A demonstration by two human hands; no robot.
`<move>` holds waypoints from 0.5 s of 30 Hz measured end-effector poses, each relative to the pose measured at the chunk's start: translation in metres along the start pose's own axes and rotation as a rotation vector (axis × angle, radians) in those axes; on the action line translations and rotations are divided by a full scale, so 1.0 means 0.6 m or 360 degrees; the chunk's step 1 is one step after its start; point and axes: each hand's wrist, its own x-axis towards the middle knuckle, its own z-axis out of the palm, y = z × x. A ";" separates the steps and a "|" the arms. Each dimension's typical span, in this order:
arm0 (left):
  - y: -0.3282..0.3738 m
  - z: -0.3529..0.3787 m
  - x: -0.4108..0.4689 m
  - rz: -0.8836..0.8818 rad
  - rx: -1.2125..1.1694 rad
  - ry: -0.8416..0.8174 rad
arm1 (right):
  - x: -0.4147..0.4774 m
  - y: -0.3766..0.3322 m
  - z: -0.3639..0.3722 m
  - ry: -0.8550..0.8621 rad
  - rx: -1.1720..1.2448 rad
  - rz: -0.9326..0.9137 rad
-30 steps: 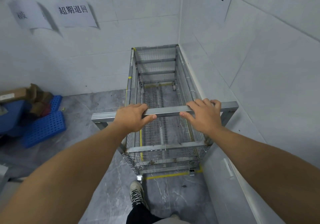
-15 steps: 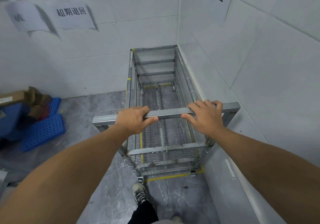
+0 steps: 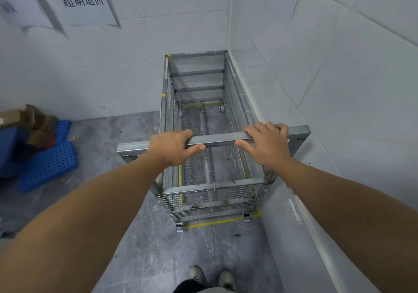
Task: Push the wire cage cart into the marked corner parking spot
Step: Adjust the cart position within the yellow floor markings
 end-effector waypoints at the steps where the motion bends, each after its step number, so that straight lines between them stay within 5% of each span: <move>1: 0.000 -0.001 0.000 0.0007 0.0009 0.0015 | 0.000 0.000 -0.001 -0.0007 -0.0001 -0.0005; 15: 0.018 0.007 -0.004 -0.0026 0.0102 0.0077 | 0.002 0.026 -0.010 -0.0094 -0.0021 -0.0155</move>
